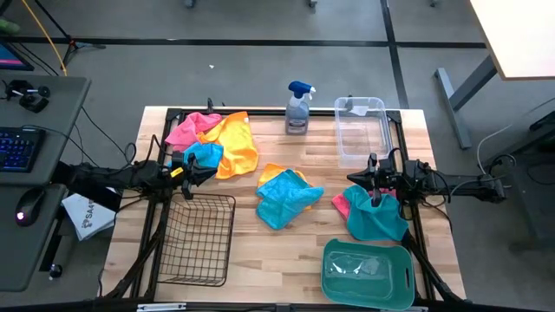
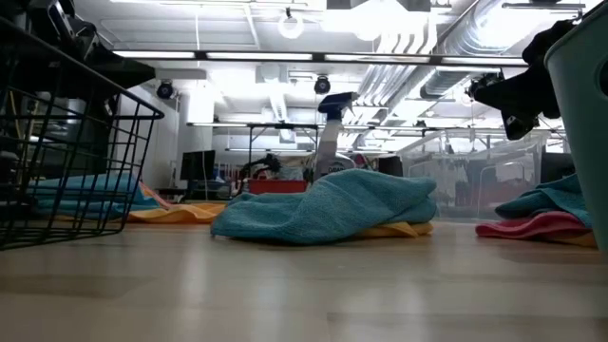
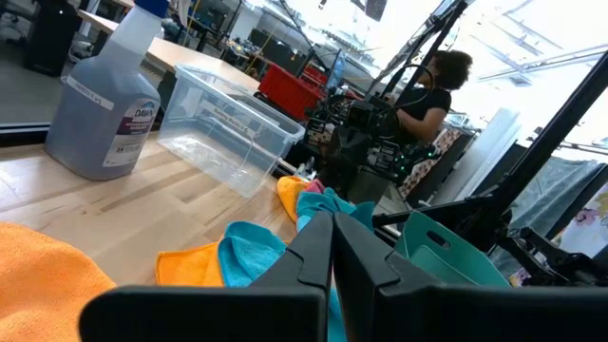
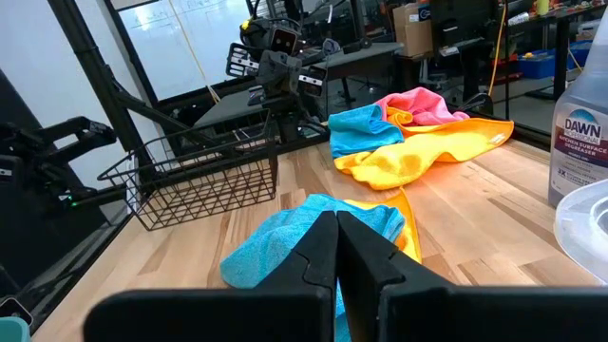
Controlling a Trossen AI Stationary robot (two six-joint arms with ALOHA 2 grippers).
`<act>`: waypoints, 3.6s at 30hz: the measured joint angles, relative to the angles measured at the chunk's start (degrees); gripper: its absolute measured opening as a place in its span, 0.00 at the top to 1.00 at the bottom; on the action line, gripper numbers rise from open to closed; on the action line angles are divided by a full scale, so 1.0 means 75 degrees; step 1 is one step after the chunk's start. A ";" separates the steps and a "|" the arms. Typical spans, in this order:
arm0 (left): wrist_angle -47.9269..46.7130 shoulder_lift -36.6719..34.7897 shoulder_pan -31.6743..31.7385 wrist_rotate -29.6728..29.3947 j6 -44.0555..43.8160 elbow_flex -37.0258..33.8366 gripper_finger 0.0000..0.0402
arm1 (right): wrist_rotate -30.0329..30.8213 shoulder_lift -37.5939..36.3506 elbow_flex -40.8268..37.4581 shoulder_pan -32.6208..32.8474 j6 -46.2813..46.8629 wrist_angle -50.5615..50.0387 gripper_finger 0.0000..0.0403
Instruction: Sort microfiber towel by color & place in baskets
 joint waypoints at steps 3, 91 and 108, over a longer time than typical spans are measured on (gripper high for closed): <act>0.0003 -0.0001 -0.0003 0.0000 0.0000 0.0000 1.00 | 0.0000 0.0000 -0.0001 0.0000 0.0001 -0.0001 1.00; 0.0000 -0.0001 0.0000 0.0000 -0.0003 0.0000 1.00 | 0.3500 0.0840 0.0029 -0.0003 0.4472 0.6338 1.00; 0.0001 0.0000 0.0000 0.0000 0.0000 0.0000 1.00 | 0.0910 0.7868 0.6492 0.0000 0.3160 -0.0008 0.79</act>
